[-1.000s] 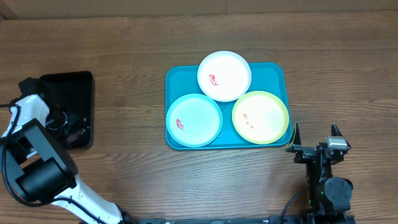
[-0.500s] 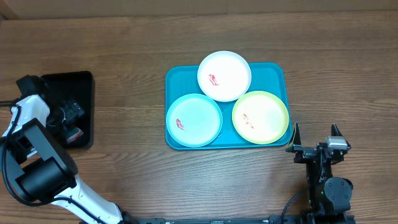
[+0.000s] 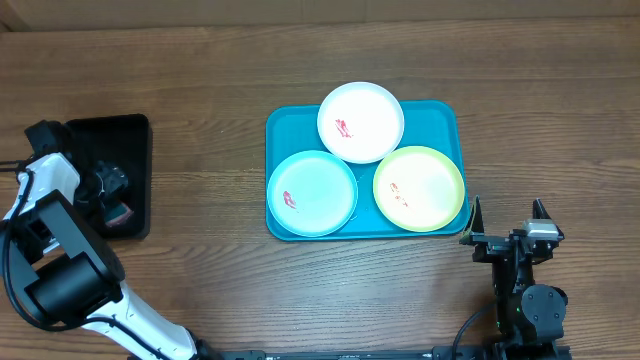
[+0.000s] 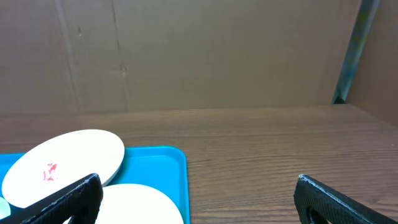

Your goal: Clean dirty plates on tray and stack at the side

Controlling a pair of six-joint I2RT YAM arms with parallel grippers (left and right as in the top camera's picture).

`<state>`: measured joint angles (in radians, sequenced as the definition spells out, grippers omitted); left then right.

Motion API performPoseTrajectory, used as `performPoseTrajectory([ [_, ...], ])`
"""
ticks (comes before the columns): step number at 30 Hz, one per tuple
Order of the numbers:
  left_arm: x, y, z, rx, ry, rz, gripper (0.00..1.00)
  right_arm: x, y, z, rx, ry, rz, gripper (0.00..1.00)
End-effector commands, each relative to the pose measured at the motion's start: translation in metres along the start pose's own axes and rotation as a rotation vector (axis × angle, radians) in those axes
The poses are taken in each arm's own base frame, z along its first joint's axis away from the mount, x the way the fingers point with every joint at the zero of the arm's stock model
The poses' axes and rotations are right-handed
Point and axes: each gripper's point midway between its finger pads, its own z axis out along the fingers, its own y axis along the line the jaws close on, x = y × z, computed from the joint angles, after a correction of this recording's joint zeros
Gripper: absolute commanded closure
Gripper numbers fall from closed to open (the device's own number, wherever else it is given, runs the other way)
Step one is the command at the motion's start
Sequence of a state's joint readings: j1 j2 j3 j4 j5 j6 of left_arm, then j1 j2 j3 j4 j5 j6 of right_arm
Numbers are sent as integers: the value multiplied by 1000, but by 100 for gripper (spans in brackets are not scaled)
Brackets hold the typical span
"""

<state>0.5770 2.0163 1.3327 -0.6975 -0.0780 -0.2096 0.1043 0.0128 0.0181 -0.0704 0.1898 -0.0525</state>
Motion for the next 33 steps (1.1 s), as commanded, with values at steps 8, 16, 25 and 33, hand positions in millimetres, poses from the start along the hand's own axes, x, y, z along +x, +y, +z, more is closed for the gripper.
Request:
performPoseTrajectory([
  [8, 47, 7, 6, -31, 189, 20, 96, 1, -2, 0, 6, -5, 0, 0],
  [16, 37, 5, 7, -24, 150, 17, 0, 1, -2, 0, 6, -5, 0, 0],
  [25, 19, 2, 9, -11, 77, 12, 31, 1, -2, 0, 6, -5, 0, 0],
  [33, 0, 10, -13, -73, 55, 18, 92, 1, -2, 0, 6, -5, 0, 0],
])
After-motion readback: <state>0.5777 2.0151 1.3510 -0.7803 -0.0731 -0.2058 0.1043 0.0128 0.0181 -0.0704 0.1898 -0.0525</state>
